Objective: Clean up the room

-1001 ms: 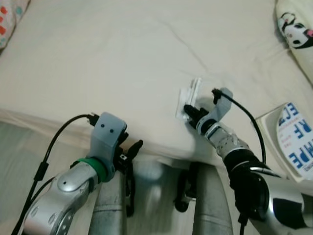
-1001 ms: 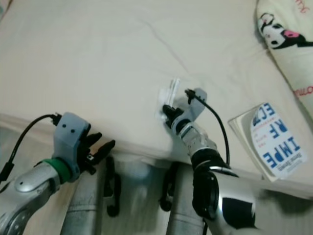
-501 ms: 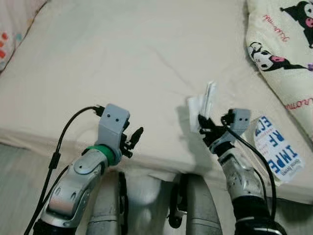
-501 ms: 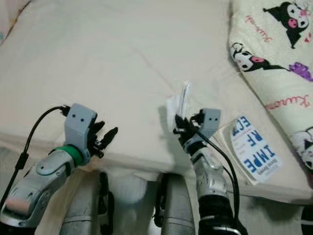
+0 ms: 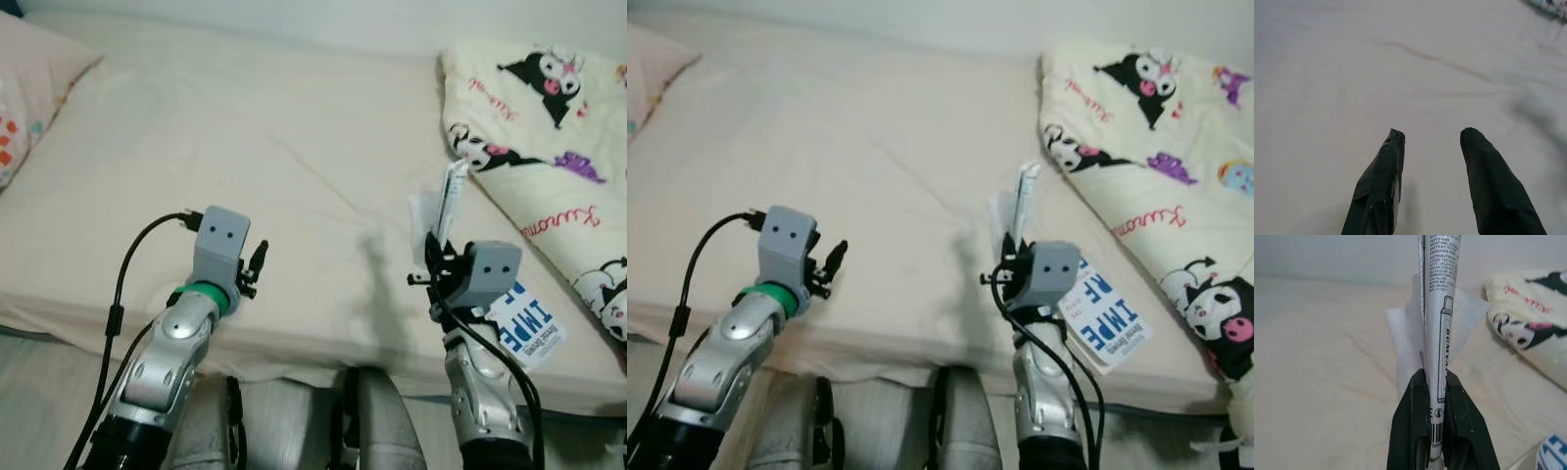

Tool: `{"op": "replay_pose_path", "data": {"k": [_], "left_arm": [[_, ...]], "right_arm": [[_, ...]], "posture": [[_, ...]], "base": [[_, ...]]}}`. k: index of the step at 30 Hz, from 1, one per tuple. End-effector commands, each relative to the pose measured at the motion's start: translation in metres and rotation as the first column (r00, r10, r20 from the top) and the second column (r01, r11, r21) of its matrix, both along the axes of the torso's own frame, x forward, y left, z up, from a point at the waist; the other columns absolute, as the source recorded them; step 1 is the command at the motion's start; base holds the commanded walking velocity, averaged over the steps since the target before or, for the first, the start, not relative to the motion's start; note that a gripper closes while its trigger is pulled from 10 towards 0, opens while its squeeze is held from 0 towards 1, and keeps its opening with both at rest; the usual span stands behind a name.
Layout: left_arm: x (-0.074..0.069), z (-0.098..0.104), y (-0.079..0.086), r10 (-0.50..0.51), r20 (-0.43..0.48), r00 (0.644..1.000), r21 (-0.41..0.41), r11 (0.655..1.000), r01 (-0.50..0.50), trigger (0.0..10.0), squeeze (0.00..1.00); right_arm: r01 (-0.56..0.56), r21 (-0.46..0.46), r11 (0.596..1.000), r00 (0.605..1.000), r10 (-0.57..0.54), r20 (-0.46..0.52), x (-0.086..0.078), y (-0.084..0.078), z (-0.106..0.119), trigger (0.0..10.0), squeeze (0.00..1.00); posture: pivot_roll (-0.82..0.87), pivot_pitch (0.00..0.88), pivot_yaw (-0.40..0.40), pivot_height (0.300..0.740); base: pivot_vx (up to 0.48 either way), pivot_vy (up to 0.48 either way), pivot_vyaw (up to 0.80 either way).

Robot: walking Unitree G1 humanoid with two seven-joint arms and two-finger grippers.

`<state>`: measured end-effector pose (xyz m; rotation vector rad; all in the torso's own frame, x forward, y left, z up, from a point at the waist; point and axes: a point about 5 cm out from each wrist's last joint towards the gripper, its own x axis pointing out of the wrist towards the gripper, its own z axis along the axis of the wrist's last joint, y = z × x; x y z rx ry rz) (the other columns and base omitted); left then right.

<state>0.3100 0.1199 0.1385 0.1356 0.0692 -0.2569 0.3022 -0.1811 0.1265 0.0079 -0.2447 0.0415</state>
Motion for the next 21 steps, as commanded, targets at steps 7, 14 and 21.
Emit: {"op": "replay_pose_path", "data": {"k": [7, 14, 21], "left_arm": [[-0.004, -0.030, 0.003, 0.021, -0.062, 0.998, 0.025, 1.000, -0.019, 10.0, 0.00], [-0.009, -0.051, 0.013, 0.099, -0.072, 0.992, 0.065, 0.993, -0.094, 10.0, 0.00], [-0.010, -0.055, 0.015, 0.116, -0.061, 0.991, 0.043, 0.993, -0.113, 10.0, 0.00]], "right_arm": [[0.010, -0.037, 0.999, 0.999, -0.012, -0.049, -0.010, 0.005, -0.015, 10.0, 0.00], [-0.025, -0.054, 0.998, 0.997, 0.021, -0.075, -0.013, 0.014, -0.023, 10.0, 0.00], [-0.100, -0.071, 0.992, 0.989, 0.090, -0.121, -0.015, 0.026, -0.031, 10.0, 0.00]], "posture": [[-0.04, 0.037, 0.015, 0.681], [-0.04, 0.035, 0.010, 0.706], [-0.03, 0.036, -0.001, 0.736]], "base": [[0.000, 0.000, 0.00], [0.000, 0.000, 0.00], [0.000, 0.000, 0.00]]}}
